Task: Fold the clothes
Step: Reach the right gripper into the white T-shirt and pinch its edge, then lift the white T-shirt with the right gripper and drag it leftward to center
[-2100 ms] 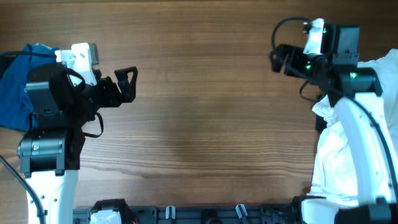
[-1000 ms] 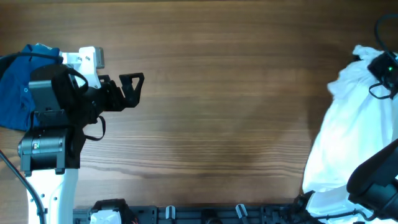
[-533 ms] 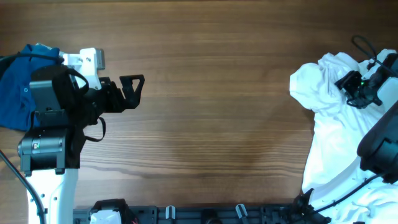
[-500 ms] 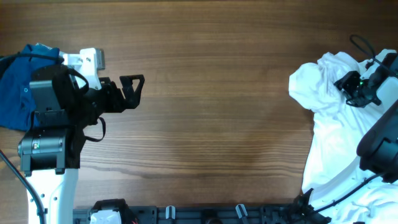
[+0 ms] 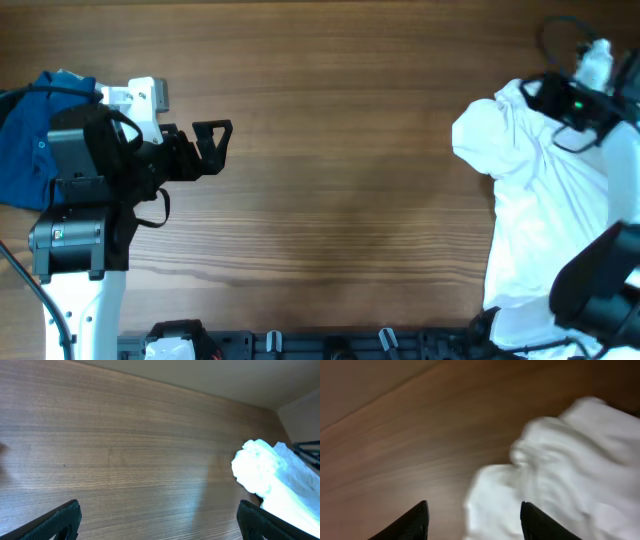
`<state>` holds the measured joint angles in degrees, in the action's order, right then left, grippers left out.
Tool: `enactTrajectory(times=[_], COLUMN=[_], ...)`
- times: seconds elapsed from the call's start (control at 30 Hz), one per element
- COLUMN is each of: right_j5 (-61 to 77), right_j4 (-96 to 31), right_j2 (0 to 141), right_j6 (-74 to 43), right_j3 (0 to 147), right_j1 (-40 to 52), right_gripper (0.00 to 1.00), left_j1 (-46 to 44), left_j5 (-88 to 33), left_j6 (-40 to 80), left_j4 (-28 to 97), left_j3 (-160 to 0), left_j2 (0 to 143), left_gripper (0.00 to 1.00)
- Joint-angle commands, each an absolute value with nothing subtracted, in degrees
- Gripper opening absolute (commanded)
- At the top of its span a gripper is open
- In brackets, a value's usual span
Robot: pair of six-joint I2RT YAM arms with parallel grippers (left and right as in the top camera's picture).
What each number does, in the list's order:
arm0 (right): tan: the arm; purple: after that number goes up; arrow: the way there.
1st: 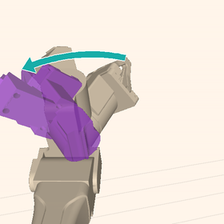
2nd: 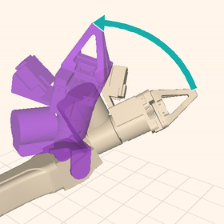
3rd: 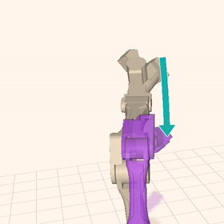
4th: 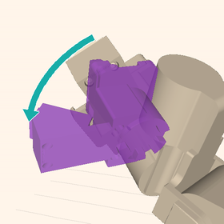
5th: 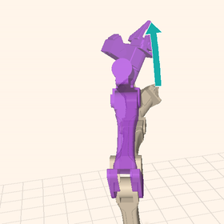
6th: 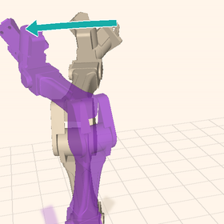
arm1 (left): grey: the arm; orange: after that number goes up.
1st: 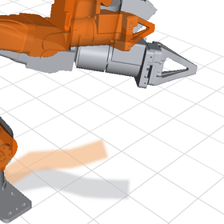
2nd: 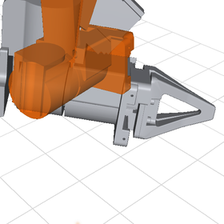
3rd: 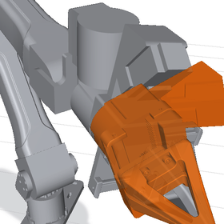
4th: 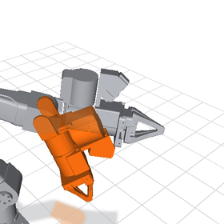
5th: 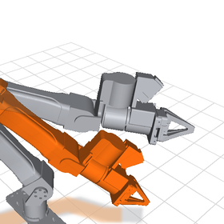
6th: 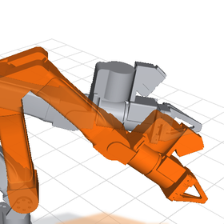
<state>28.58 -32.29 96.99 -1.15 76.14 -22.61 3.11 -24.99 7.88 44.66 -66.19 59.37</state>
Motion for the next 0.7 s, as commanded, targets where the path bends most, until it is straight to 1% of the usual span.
enactTrajectory(times=[0.0,0.03,0.07,0.17,0.23,0.27,0.37,0.4,0.5,0.53,0.57,0.6,0.63,0.67], right_j5=[15.59,11.62,6.94,-3.73,-4.21,-5.43,-8.88,-8.58,-7.79,-7.57,-8.67,-10.90,-12.12,-12.95], right_j4=[-35.62,-36.12,-36.29,-36.71,-36.73,-36.91,-37.74,-38.46,-40.47,-41.36,-42.48,-43.20,-43.31,-43.24], right_j2=[98.52,99.79,102.26,108.81,112.49,114.04,116.90,117.64,119.85,120.38,120.55,120.27,119.48,118.39], right_j6=[-2.83,-3.64,-5.23,-9.67,-9.58,-10.04,-12.19,-12.88,-15.05,-15.05,-15.66,-17.17,-17.19,-17.26], right_j3=[76.38,76.38,76.38,76.38,76.38,76.38,76.38,76.38,76.38,76.38,76.38,76.49,76.64,76.71], right_j1=[-10.46,-7.97,-4.58,0.23,1.17,1.23,1.10,1.10,1.10,1.10,1.10,0.80,0.32,-0.19], right_gripper=[0.60,0.61,0.64,0.64,0.62,0.59,0.58,0.55,0.50,0.43,0.17,0.08,0.04,0.04], left_j1=[3.27,3.27,3.27,3.27,3.27,3.27,3.27,3.27,3.27,3.27,3.27,3.27,3.27,3.27], left_j5=[-25.93,-25.93,-25.93,-25.93,-25.93,-25.93,-25.93,-25.93,-25.93,-25.93,-25.93,-25.93,-25.93,-25.93], left_j6=[8.38,8.38,8.38,8.38,8.38,8.38,8.38,8.38,8.38,8.38,8.38,8.38,8.38,8.38], left_j4=[44.62,44.62,44.53,44.18,44.23,44.21,44.23,44.21,44.29,44.29,44.29,44.29,44.29,44.27], left_j3=[-67.42,-67.42,-67.42,-67.42,-67.42,-67.42,-67.42,-67.42,-67.42,-67.42,-67.42,-67.42,-67.42,-67.42], left_j2=[59.44,59.42,59.44,59.44,59.48,59.53,59.70,59.81,60.05,60.18,60.18,60.18,60.18,60.18], left_gripper=[1.00,1.00,1.00,1.00,1.00,1.00,1.00,1.00,1.00,1.00,1.00,1.00,1.00,1.00])
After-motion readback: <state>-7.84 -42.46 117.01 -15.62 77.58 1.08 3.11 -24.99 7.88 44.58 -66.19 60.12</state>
